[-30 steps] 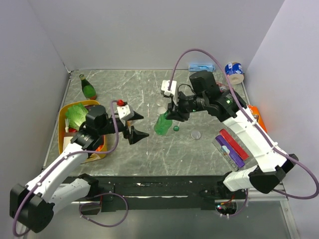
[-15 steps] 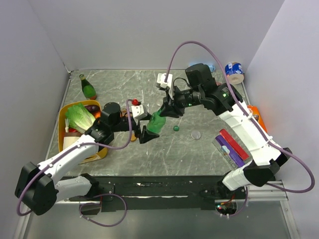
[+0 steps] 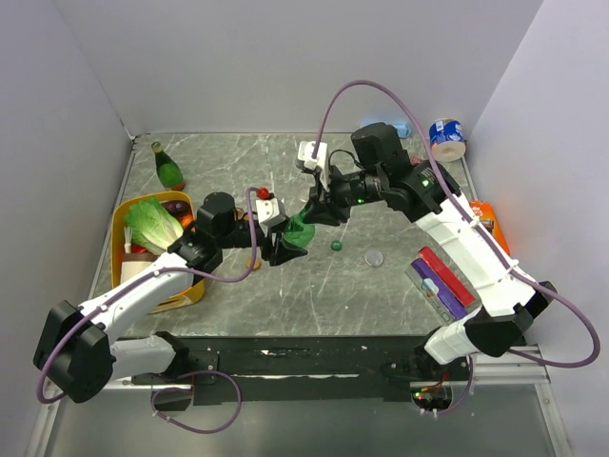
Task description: Screw on the bottle caps
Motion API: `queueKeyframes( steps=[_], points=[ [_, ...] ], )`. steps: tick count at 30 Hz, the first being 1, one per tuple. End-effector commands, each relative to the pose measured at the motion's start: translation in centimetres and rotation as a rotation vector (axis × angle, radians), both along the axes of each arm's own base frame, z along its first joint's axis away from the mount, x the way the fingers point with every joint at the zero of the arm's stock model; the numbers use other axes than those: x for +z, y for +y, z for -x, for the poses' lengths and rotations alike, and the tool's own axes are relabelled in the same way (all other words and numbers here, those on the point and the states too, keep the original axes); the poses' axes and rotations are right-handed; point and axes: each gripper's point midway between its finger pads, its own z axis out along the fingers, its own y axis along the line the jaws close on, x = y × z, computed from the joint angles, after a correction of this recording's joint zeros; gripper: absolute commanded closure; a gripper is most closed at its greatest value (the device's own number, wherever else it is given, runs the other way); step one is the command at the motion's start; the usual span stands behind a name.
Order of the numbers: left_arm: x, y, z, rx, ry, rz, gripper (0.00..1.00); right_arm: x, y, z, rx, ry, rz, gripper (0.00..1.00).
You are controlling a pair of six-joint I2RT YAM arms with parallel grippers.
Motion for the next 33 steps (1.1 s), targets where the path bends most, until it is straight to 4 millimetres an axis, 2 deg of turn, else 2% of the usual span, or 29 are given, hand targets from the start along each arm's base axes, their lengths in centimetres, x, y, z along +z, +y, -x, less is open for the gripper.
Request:
queueKeyframes(
  steps=[1, 3, 4, 6, 7, 8, 11, 12, 13, 15, 16, 17, 18, 19, 20, 21, 22, 23, 25, 27, 29, 30, 33],
  points=[
    [2.9, -0.5, -0.4, -0.012, -0.081, 0.058, 0.41, 0.7, 0.0, 0.8, 0.007, 0.000, -0.028, 1.00],
    [2.9, -0.4, -0.4, -0.009, -0.082, 0.054, 0.45, 0.7, 0.0, 0.8, 0.001, 0.001, -0.032, 1.00],
    [2.8, -0.3, -0.4, -0.009, -0.084, 0.046, 0.47, 0.6, 0.0, 0.7, -0.003, 0.002, -0.031, 0.95],
    [2.6, -0.2, -0.4, -0.002, -0.085, 0.038, 0.53, 1.0, -0.2, 0.6, -0.025, -0.007, -0.033, 0.59],
    [2.4, 0.0, -0.4, 0.003, -0.087, 0.030, 0.62, 1.7, -0.4, 0.5, -0.038, -0.023, -0.043, 0.27],
    [2.2, 0.1, -0.4, 0.011, -0.085, 0.024, 0.66, 2.3, -0.7, 0.1, -0.062, -0.047, -0.045, 0.00],
    [1.7, 0.6, -0.2, 0.034, -0.071, 0.003, 0.73, 5.0, -2.1, -0.1, -0.101, -0.114, -0.079, 0.00],
    [1.5, 0.9, -0.4, 0.050, -0.068, -0.007, 0.78, 5.6, -2.6, -0.3, -0.117, -0.122, -0.089, 0.00],
    [1.5, 1.2, -0.3, 0.057, -0.078, -0.017, 0.88, 6.4, -3.7, -1.1, -0.152, -0.136, -0.101, 0.00],
    [0.3, 1.8, 0.0, 0.065, -0.073, -0.061, 0.97, 6.4, -5.1, -1.7, -0.173, -0.149, -0.095, 0.01],
    [0.3, 2.3, 0.2, 0.076, -0.090, -0.069, 0.99, 5.2, -5.8, -2.4, -0.195, -0.149, -0.067, 0.02],
    [-0.8, 2.8, 0.5, 0.081, -0.075, -0.098, 0.99, 4.5, -6.9, -3.5, -0.212, -0.185, -0.032, 0.02],
    [-0.5, 3.2, 0.7, 0.086, -0.115, -0.101, 0.99, 3.7, -7.5, -4.1, -0.221, -0.196, -0.003, 0.02],
    [-0.6, 3.6, 0.5, 0.107, -0.133, -0.107, 0.99, 2.0, -8.0, -4.7, -0.219, -0.185, 0.039, 0.05],
    [-1.8, 4.2, 0.9, 0.117, -0.113, -0.137, 0.99, 0.6, -8.7, -5.3, -0.198, -0.210, 0.098, 0.10],
    [-1.7, 4.7, 1.2, 0.129, -0.132, -0.142, 0.99, -1.2, -9.0, -6.2, -0.184, -0.200, 0.151, 0.14],
    [-1.9, 5.2, 1.0, 0.157, -0.136, -0.154, 0.99, -3.3, -9.2, -6.5, -0.151, -0.185, 0.207, 0.29],
    [-2.5, 5.7, 1.2, 0.167, -0.137, -0.168, 0.99, -5.6, -9.3, -7.3, -0.084, -0.191, 0.273, 0.39],
    [-2.7, 6.6, 1.6, 0.195, -0.142, -0.182, 0.99, -8.8, -9.7, -6.9, 0.003, -0.144, 0.358, 0.51],
    [-2.8, 7.5, 1.7, 0.237, -0.138, -0.192, 0.99, -12.4, -9.7, -7.7, 0.092, -0.132, 0.422, 0.50],
    [-3.2, 8.3, 1.8, 0.265, -0.119, -0.205, 0.99, -15.2, -9.9, -8.9, 0.150, -0.159, 0.478, 0.44],
    [-2.8, 8.6, 2.0, 0.278, -0.121, -0.193, 0.99, -16.9, -10.0, -9.0, 0.179, -0.154, 0.503, 0.43],
    [-2.7, 9.5, 1.7, 0.326, -0.102, -0.195, 0.99, -20.4, -10.1, -10.5, 0.275, -0.175, 0.567, 0.40]
  ],
)
